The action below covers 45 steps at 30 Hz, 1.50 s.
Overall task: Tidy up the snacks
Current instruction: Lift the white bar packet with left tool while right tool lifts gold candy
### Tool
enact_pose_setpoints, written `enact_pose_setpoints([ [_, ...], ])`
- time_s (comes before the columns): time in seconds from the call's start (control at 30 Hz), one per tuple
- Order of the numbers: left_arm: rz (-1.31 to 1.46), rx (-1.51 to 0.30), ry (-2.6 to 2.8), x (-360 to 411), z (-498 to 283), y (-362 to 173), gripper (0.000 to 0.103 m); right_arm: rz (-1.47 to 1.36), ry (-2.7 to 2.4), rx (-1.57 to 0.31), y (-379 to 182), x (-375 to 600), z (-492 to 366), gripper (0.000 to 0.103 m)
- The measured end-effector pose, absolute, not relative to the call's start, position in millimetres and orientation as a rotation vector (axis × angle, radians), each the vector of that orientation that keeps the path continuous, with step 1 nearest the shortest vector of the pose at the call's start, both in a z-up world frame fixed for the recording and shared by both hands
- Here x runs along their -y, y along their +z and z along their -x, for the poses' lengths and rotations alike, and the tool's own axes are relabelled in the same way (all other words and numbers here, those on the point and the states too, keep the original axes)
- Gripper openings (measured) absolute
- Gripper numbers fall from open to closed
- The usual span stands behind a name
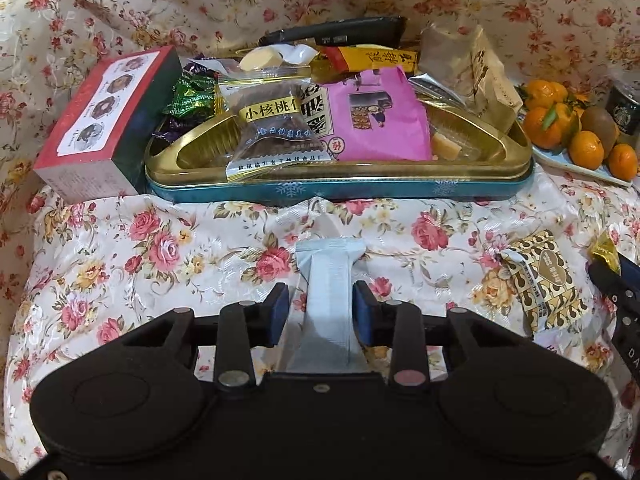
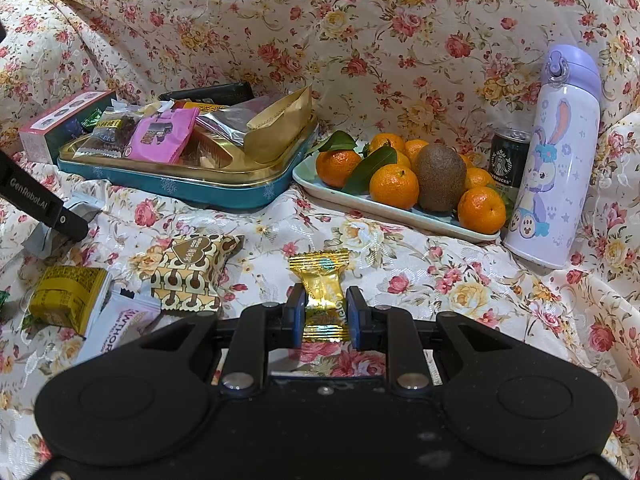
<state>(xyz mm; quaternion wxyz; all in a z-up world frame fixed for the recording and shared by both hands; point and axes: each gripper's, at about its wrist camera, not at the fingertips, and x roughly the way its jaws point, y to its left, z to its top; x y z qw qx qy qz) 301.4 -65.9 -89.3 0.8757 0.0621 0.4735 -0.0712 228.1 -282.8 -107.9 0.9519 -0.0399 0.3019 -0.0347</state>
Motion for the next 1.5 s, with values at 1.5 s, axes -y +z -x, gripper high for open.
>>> enact_pose_setpoints([
  [1.5, -0.047, -0.793, -0.292, 10, -143, 61, 0.027, -0.232, -0.025, -0.378, 60, 249, -69, 0.022],
])
